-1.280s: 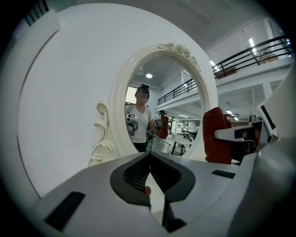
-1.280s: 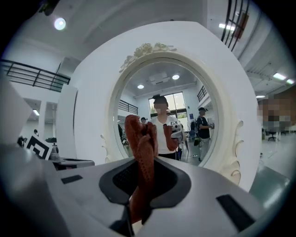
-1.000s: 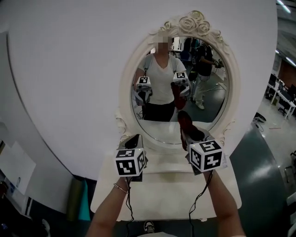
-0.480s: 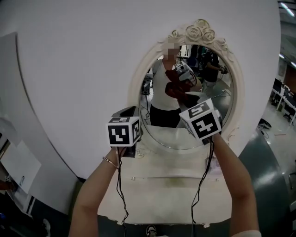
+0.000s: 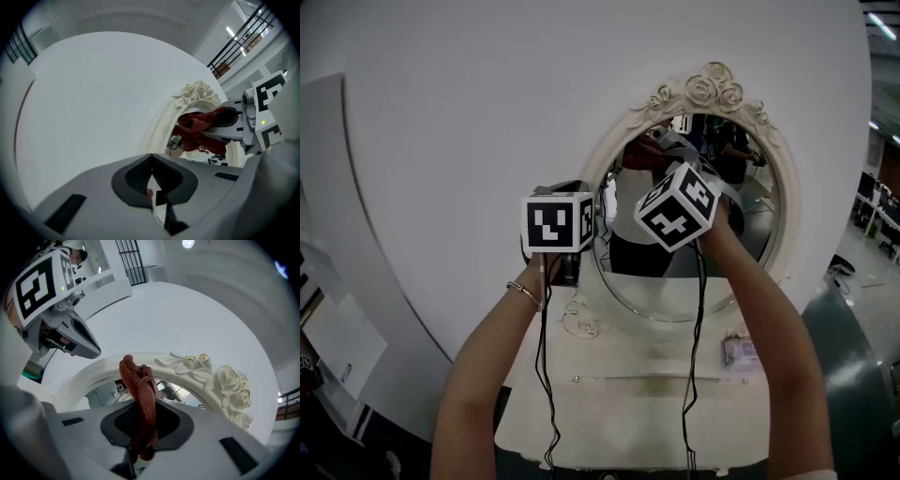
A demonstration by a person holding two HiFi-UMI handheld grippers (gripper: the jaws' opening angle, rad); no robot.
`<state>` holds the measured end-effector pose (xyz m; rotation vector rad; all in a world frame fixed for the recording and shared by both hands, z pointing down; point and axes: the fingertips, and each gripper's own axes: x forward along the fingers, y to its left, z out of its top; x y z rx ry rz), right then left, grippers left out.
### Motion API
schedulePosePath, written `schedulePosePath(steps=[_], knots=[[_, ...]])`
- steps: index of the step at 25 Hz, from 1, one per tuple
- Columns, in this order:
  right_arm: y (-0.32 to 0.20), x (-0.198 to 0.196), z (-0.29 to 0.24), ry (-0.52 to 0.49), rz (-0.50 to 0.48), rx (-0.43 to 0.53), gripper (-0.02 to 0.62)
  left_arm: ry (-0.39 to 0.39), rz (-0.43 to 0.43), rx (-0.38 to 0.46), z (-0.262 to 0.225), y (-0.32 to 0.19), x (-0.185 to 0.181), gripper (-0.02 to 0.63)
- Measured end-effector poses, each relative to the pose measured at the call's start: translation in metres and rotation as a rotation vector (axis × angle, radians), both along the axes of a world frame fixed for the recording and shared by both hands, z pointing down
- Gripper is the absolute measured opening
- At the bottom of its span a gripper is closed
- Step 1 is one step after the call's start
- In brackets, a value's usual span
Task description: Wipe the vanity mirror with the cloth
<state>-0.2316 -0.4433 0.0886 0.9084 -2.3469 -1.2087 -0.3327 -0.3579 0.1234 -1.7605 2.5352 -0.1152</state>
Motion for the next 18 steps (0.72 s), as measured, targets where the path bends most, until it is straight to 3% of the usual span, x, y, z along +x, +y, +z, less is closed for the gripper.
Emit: schedulePosePath(steps=[5,18], knots=[[-0.006,-0.012,0.0,0.015,0.023,0.039,0.06,-0.01,0.011,0.005,-0.004,-0.005,0.002,0.011],[0.009,-0.043,0.058,0.076,-0.053,0.04,0.06,0.067,-0.005,-0.037,0.058,-0.004,-0.015,0.011]])
